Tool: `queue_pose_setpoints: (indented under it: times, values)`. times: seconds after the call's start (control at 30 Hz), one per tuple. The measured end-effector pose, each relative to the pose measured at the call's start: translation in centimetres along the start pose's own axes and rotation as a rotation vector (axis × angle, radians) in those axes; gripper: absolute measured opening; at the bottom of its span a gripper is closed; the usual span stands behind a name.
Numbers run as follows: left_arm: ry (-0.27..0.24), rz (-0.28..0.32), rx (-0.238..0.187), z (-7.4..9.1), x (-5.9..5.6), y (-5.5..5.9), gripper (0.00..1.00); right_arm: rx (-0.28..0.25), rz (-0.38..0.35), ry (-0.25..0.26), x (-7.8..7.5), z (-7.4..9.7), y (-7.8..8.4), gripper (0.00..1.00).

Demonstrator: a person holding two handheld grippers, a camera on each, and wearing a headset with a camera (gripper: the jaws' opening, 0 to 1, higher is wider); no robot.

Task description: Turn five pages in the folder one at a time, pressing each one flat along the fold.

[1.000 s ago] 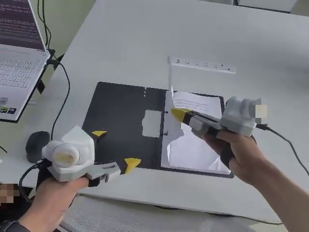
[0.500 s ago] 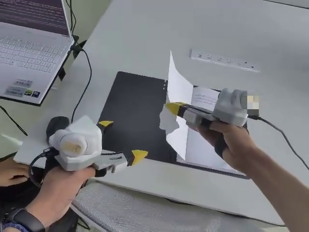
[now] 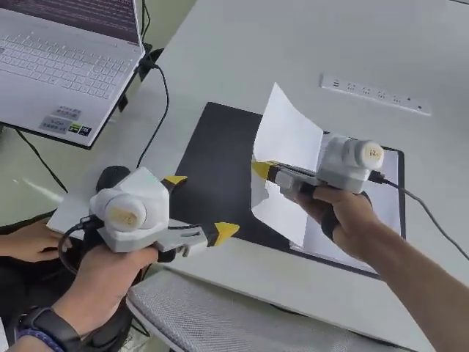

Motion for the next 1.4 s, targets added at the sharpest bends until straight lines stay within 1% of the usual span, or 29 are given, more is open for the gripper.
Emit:
queue_pose_setpoints:
  times: [0.17,0.3,0.57,0.7,0.77,0.83,1.0,1.1,1.2,1.27,1.3,1.33,1.4]
  values:
    - [-0.004,0.005,0.001,0.2,0.2,-0.1,0.73,0.028,-0.018,0.0,-0.7,-1.5,0.7,0.0]
    - [-0.001,0.005,0.006,0.3,0.2,-0.2,0.74,0.043,-0.035,-0.001,-1.1,-2.4,1.2,0.0]
    - [-0.001,0.004,0.009,0.3,0.6,-0.4,0.74,0.089,-0.062,0.002,-1.7,-4.0,3.1,0.0]
    - [-0.002,0.01,0.014,0.4,0.8,-0.2,0.74,0.101,-0.09,0.011,-2.4,-4.5,4.0,0.0]
    - [-0.005,0.012,0.017,0.4,0.9,-0.1,0.74,0.108,-0.1,0.017,-3.5,-5.0,4.7,0.0]
    - [-0.008,0.013,0.022,0.5,1.1,0.0,0.74,0.117,-0.109,0.026,-3.9,-5.4,5.1,0.0]
    - [-0.014,0.017,0.025,0.7,1.4,0.1,0.74,0.137,-0.134,0.044,-4.3,-5.9,5.7,0.0]
    - [-0.018,0.02,0.023,0.7,1.6,0.0,0.74,0.148,-0.136,0.05,-4.5,-6.0,6.0,0.0]
    - [-0.021,0.022,0.023,0.7,1.7,-0.1,0.74,0.162,-0.146,0.058,-4.7,-6.0,6.6,0.0]
    - [-0.019,0.023,0.024,0.5,1.6,-0.1,0.74,0.181,-0.148,0.066,-5.0,-6.0,7.3,0.0]
    - [-0.019,0.022,0.025,0.5,1.6,-0.2,0.74,0.169,-0.153,0.063,-4.9,-5.9,7.2,0.0]
    - [-0.018,0.021,0.025,0.4,1.5,-0.2,0.74,0.164,-0.162,0.06,-4.5,-5.6,7.1,0.0]
    - [-0.015,0.023,0.022,0.3,1.4,-0.3,0.74,0.163,-0.161,0.06,-4.5,-5.6,7.0,0.0]
Point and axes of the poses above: the centre of the closed fingertips' face, and the gripper's own axes: z roughly backward along the fingers, x roughly to its left, y roughly out of its underside, the point moved 3 cm from there along z, roughly backward along the fingers, and after that the axes turned 2 degrees about -y, right-handed, at the moved point
